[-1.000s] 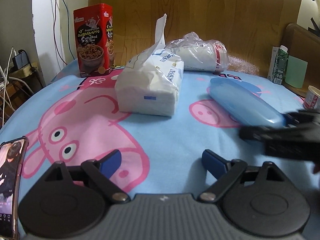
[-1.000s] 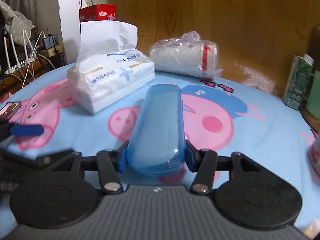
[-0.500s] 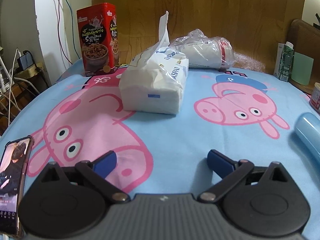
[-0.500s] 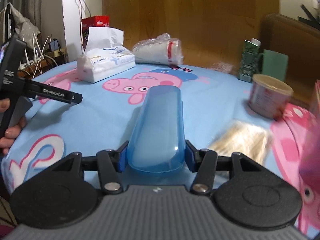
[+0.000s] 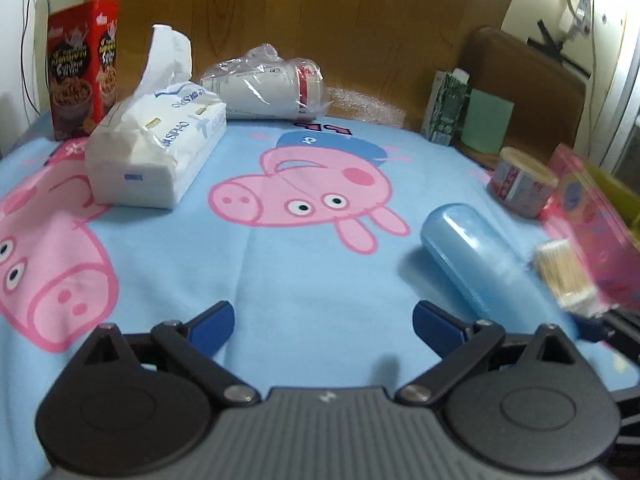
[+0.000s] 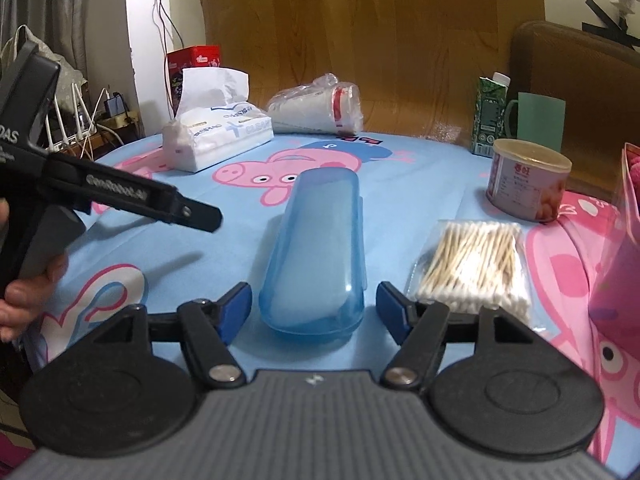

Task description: Organize soft objects

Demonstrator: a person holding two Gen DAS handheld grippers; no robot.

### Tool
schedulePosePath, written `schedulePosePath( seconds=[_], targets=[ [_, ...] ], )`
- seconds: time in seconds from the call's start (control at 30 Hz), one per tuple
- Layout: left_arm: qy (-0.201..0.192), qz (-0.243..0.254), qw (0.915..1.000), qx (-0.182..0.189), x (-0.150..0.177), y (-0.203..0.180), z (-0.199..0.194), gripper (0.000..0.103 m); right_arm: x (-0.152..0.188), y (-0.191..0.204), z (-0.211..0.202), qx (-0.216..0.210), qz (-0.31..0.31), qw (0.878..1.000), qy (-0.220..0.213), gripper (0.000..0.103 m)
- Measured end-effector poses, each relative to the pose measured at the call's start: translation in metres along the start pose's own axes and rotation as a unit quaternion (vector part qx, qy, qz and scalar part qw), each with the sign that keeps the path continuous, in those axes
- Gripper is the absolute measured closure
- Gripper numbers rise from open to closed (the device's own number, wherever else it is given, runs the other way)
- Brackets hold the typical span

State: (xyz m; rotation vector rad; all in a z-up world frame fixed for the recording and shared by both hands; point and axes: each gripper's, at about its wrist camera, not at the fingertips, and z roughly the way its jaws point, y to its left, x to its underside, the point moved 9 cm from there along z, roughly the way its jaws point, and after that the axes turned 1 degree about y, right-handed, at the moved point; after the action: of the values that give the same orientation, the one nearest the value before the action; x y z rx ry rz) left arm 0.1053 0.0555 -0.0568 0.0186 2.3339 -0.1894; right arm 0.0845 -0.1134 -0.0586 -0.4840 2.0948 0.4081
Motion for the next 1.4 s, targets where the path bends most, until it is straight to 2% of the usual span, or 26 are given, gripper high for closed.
schedulePosePath(
  seconds=[0.1,0.23,1.4],
  targets=[
    [-0.011,0.029,0.9991,-0.029,0.0041,-0.0027,0.0031,0.003,0.0005,-0.0037,-0.0017,0.0,0.01,1.0,-0.004,0.031],
    [-0.021,0.054,0.9973,-0.045,0.007,-0.0065,0.0056,0.001,0.0005,-0.0035,-0.0024,0.0,0.017,1.0,-0.008,0.029],
    [-0.021,0.059,0.997,-0.045,0.005,-0.007,0.0078,0.0,-0.0017,-0.0024,-0.0046,0.012,0.019,1.0,-0.017,0.021]
  ],
)
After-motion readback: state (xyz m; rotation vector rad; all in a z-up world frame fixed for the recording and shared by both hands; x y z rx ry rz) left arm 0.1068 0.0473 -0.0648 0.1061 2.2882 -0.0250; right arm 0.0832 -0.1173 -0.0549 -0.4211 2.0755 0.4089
